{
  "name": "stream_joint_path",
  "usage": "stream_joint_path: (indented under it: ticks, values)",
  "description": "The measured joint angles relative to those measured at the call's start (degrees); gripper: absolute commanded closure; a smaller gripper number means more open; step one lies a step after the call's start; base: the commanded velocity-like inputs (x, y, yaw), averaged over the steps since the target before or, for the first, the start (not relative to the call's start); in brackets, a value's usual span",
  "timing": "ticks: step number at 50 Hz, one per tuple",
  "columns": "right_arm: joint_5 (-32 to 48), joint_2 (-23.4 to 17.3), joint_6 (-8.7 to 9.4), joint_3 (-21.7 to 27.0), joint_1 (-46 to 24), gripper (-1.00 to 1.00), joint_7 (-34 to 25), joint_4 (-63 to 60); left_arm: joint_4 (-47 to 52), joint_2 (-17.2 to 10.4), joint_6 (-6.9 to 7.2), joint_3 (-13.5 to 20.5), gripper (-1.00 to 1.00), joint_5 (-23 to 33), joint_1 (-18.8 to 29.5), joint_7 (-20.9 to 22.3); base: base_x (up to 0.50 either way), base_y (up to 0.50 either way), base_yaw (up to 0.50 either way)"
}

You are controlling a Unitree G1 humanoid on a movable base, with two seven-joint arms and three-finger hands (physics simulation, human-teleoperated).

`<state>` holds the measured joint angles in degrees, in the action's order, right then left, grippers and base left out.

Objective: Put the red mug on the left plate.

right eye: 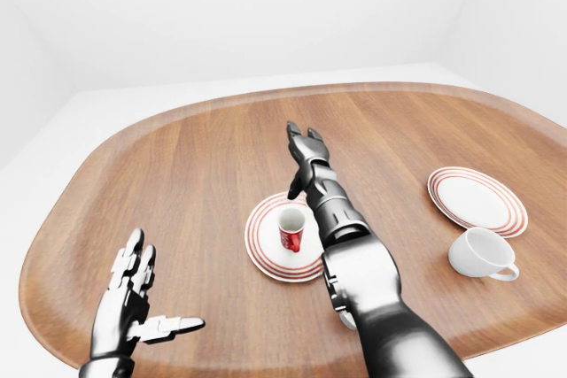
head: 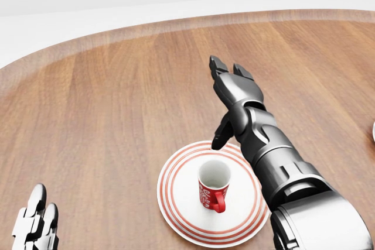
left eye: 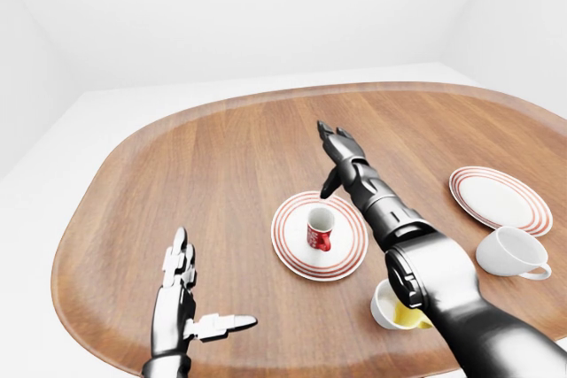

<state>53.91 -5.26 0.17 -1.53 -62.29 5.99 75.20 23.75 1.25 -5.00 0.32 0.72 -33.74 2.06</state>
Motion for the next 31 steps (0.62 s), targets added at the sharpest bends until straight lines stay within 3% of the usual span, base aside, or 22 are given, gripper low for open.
stream_joint_path:
  ticks: [6,11,20,31]
  values:
    - [-2.39,-4.48,1.12,0.78,3.18,-1.00,-0.83,-6.87,0.29,0.03,0.00,-0.05,-1.00,0.21,0.37,-0.14,0.00,0.00,0.00]
    - [-4.29,-8.25,4.83,3.01,10.33,-1.00,-4.86,-21.74,0.68,0.01,0.00,-0.25,-1.00,0.60,0.84,-0.42,0.00,0.00,0.00]
    - [-6.17,-12.46,4.83,6.93,21.47,-1.00,-10.80,-44.20,1.28,-0.21,0.00,-0.59,-1.00,1.04,1.73,-1.03,0.00,0.00,0.00]
    - [-6.93,-14.32,4.83,8.80,27.27,-1.00,-13.29,-55.20,1.31,-0.42,0.00,-0.88,-1.00,1.28,1.88,-1.45,0.00,0.00,0.00]
